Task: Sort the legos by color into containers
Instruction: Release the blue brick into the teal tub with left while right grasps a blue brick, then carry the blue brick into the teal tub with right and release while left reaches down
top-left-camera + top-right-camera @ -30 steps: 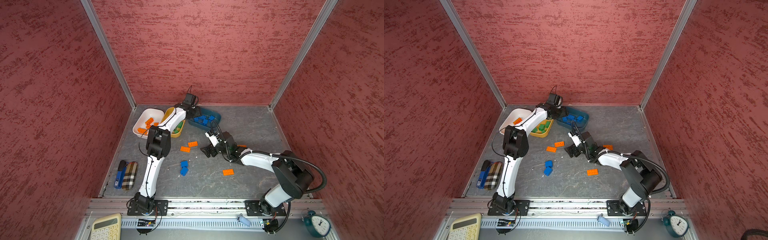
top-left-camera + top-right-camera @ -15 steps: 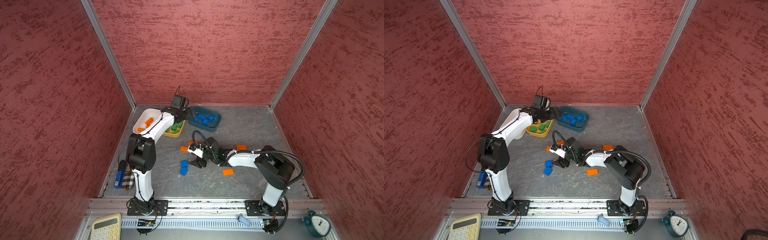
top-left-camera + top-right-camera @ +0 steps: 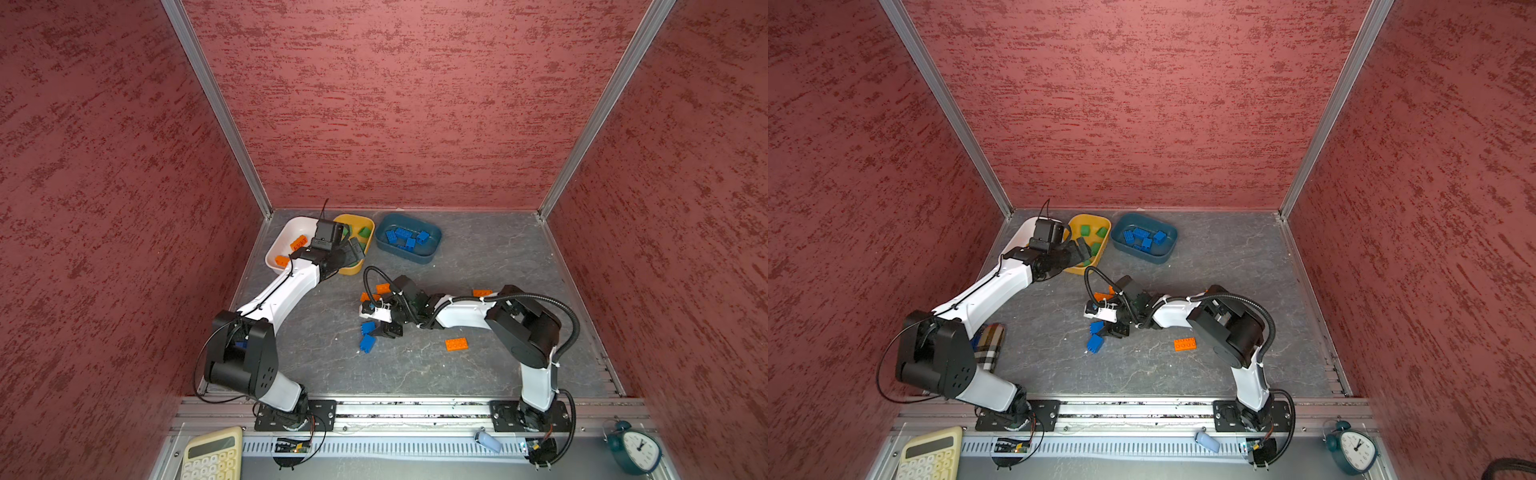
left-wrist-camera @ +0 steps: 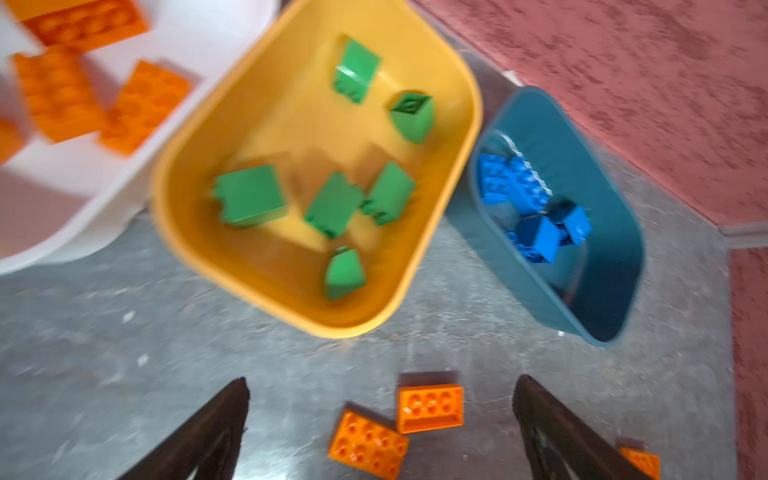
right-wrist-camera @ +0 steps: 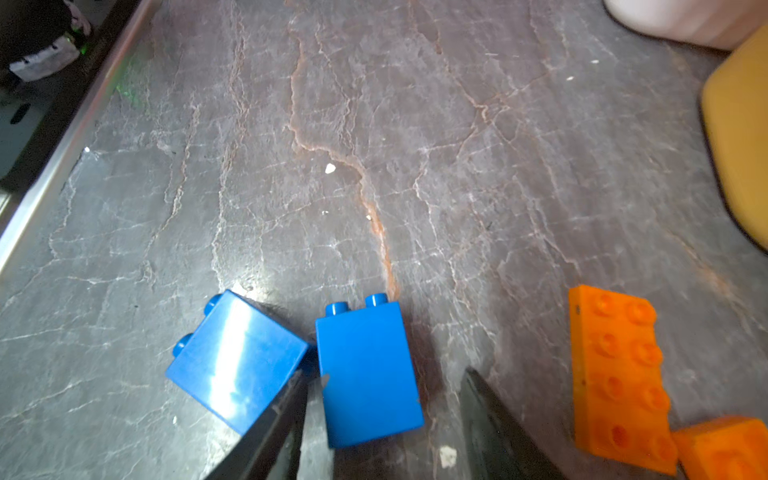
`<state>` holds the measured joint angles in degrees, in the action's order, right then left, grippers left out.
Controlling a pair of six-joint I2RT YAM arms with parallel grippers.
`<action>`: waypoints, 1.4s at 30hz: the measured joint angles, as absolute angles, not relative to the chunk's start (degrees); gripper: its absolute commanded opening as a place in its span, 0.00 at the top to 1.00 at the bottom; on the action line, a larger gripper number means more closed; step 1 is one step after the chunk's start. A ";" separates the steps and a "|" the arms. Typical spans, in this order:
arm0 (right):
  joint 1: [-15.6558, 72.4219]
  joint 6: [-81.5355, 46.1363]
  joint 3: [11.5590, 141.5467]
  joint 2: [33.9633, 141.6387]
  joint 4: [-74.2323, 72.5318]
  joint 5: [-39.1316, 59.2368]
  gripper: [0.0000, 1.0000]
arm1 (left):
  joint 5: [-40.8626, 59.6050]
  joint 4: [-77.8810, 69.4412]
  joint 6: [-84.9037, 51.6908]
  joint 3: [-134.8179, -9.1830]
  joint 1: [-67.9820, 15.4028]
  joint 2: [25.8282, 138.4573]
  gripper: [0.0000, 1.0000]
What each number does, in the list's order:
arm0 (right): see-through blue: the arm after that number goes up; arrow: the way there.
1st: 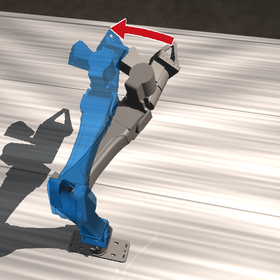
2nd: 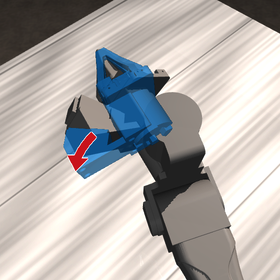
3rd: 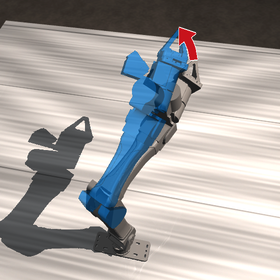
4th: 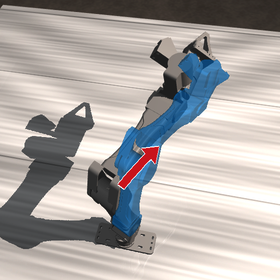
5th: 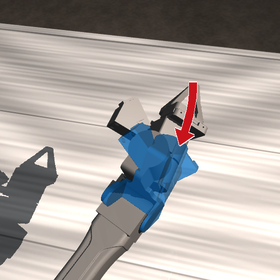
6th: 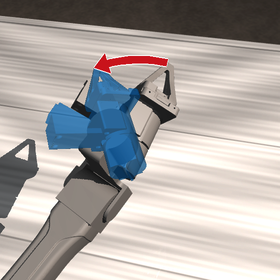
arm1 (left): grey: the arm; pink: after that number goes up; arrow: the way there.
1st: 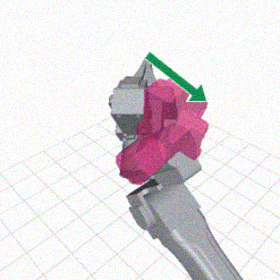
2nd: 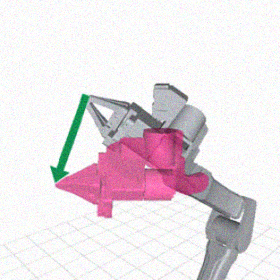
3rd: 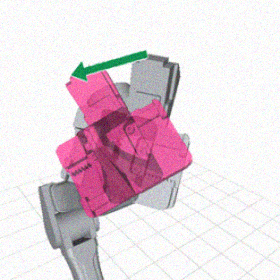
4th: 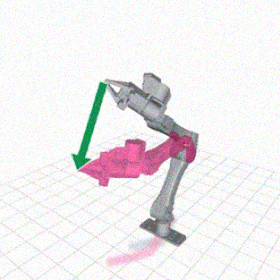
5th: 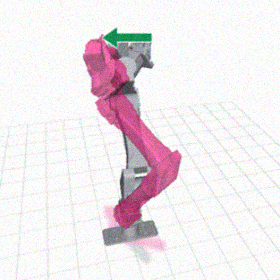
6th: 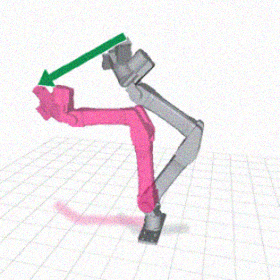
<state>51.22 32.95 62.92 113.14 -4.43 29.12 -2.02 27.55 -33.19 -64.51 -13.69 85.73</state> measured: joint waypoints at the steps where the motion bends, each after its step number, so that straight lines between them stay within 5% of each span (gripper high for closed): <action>1: 51.51 33.63 63.66 113.78 -3.84 29.17 0.42 | -2.28 27.49 -33.54 -63.29 -13.06 84.73 0.01; 16: 51.70 32.23 63.05 114.26 -5.30 27.51 0.73 | -4.38 29.15 -35.31 -53.82 -9.26 77.03 0.01; 26: 39.35 17.12 58.87 102.63 -13.76 25.36 0.66 | -4.16 29.08 -35.35 -53.43 -9.34 76.75 0.01; 34: 23.14 -0.78 74.78 107.72 -8.64 20.64 0.68 | -3.68 29.10 -35.33 -53.43 -10.28 76.75 0.01; 42: 20.82 -6.24 87.29 119.11 2.44 12.38 0.67 | -3.53 30.74 -35.09 -53.43 -13.80 76.73 0.01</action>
<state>20.82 -6.24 87.29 119.11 2.44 12.38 -3.53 30.74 -35.09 -53.43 -13.80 76.73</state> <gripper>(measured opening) 0.348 0.994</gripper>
